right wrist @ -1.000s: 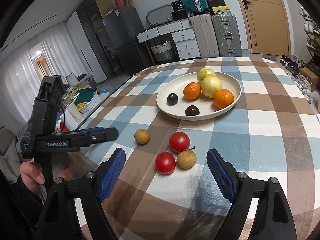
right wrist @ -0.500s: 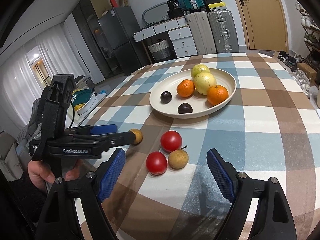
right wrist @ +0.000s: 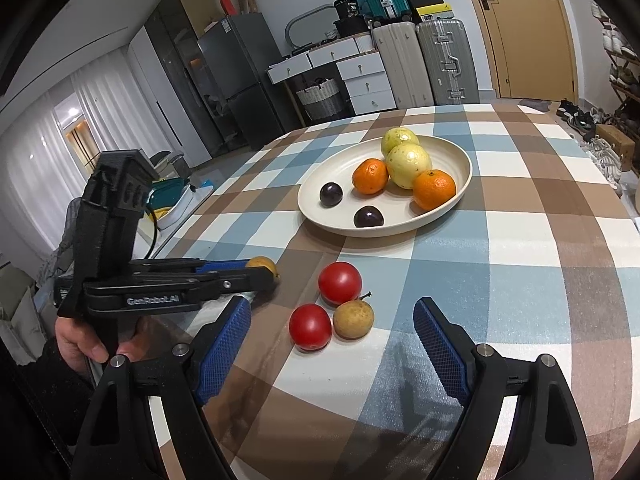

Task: Organize fruits
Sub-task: 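Lower the left tool onto the brown round fruit and close its fingers, then grasp a red tomato with the right tool while the left tool holds the brown fruit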

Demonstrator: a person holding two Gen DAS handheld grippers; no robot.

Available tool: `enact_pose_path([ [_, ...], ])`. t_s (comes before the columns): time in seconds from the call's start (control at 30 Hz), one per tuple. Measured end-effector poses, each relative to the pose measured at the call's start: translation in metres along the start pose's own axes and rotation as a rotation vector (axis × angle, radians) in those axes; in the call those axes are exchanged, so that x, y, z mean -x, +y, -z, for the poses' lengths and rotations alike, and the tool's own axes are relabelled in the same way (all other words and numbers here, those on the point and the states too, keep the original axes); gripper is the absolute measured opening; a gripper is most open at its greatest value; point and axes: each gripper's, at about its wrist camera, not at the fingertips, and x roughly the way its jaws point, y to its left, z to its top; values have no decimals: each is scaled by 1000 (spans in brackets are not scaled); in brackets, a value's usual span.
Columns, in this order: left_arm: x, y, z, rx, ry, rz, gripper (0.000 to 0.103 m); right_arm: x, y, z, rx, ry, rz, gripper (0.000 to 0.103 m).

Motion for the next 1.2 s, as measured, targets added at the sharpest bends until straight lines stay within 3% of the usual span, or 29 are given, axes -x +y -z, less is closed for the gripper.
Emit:
enact_pose_path([
  [0.63, 44, 25, 24, 34, -67, 5, 26, -16, 23, -17, 41, 35, 3, 86],
  [1.1, 47, 50, 35, 82, -72, 11, 26, -40, 19, -25, 23, 113, 47, 86],
  [1.2, 46, 53, 35, 90, -69, 16, 26, -47, 16, -26, 18, 129, 55, 81],
])
